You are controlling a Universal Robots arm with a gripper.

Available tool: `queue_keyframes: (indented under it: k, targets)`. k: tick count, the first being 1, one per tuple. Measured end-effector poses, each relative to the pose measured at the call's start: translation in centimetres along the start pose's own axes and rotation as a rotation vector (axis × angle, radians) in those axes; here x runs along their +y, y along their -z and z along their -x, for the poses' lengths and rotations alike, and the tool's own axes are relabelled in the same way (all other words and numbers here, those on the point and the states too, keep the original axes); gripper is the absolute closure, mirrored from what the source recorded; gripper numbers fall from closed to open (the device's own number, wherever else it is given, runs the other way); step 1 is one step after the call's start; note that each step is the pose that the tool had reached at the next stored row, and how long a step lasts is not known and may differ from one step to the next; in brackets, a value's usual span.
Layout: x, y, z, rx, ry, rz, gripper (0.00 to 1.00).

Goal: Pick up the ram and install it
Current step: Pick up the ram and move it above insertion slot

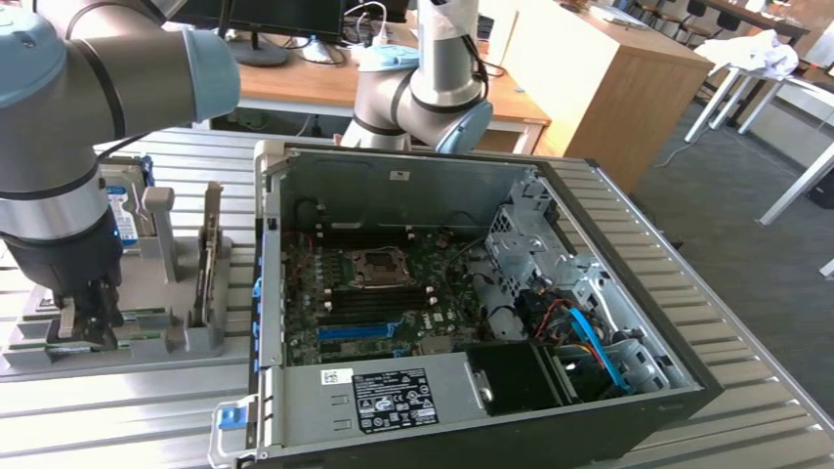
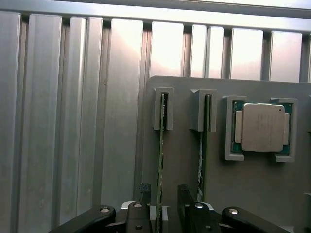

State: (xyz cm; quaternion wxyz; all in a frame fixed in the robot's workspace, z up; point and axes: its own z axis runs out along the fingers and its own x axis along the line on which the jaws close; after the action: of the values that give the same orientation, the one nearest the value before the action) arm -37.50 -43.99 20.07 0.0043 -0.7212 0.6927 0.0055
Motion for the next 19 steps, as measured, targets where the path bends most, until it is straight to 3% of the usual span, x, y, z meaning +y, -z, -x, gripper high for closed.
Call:
queue_keyframes:
  k: [19]
  targets:
    - [0.01, -0.17, -0.17, -0.0001, 0.000, -0.0002, 0.64]
